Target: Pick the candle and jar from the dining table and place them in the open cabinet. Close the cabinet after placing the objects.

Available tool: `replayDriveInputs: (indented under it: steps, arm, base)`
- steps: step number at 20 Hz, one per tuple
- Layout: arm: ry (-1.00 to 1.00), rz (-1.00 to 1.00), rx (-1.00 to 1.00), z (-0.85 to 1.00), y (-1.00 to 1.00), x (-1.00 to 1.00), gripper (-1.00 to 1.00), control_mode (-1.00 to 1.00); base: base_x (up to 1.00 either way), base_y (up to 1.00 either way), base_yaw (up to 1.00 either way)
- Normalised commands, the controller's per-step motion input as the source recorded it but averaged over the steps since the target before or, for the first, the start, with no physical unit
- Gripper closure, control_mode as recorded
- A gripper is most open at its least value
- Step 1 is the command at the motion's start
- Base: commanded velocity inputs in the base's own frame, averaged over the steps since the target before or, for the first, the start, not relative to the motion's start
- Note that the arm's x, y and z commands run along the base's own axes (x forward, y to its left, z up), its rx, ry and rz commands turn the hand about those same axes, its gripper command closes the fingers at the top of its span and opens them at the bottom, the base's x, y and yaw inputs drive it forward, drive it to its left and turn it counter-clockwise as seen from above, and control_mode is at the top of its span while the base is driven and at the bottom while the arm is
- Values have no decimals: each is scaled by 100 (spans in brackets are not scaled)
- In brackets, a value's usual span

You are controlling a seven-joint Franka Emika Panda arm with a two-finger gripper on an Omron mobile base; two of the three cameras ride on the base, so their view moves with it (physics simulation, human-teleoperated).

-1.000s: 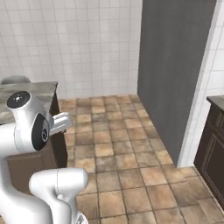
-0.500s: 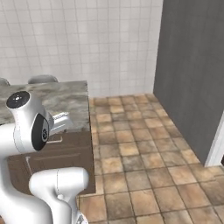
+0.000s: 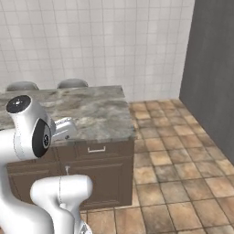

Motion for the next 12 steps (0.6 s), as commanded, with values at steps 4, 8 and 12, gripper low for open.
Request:
replayDriveInputs:
  steps: [4,8,12]
  arm:
    - [0,0,0,0,0,0,-100,100]
    - [0,0,0,0,0,0,-100,100]
    - [0,0,0,0,0,0,-100,100]
  base:
    - [-13,94,0]
    - [-47,82,0]
    - [-41,83,0]
